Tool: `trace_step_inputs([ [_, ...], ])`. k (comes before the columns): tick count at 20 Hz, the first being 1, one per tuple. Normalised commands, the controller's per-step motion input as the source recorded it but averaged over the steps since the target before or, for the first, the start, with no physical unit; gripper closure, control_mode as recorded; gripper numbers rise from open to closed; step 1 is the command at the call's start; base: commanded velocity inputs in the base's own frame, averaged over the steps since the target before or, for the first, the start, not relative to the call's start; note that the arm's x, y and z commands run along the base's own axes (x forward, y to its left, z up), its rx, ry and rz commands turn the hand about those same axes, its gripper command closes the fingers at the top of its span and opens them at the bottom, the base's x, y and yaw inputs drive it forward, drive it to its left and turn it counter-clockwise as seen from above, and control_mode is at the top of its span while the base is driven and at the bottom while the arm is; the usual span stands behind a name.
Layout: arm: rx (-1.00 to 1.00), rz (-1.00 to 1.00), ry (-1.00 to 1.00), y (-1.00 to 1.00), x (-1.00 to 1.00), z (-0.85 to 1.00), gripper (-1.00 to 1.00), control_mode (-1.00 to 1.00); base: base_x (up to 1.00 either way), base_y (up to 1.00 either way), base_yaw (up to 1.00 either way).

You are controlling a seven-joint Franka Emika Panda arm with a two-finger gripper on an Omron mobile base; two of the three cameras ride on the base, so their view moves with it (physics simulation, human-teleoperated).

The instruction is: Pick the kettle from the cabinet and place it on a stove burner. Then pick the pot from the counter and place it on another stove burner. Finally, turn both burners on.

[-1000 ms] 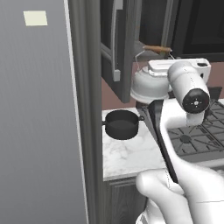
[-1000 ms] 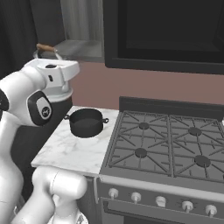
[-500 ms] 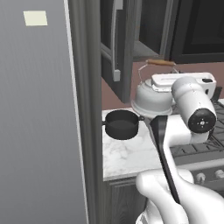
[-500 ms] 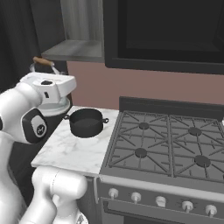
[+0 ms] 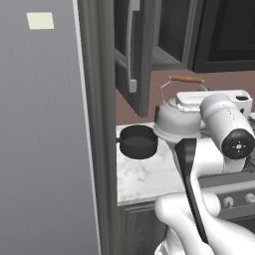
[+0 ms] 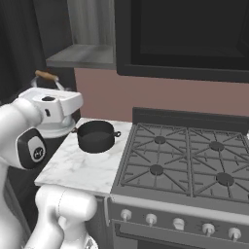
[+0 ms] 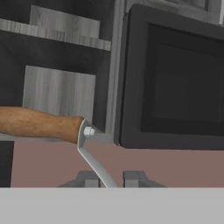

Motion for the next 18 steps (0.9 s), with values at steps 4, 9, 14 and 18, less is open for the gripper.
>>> trace_step_inputs([
  [4,0.0,0.0,0.0,-0.01,-0.04,-0.08,1.0,-1.0,0.0,0.0,0.0],
  [9,0.0,0.0,0.0,0.0,0.0,0.0,1.0,-1.0,0.0,0.0,0.0],
  [14,0.0,0.0,-0.04,0.0,-0.03,-0.03,1.0,-1.0,0.0,0.0,0.0],
  [18,0.0,0.0,0.0,0.0,0.0,0.0,1.0,1.0,-0.37,-0.12,-0.03],
])
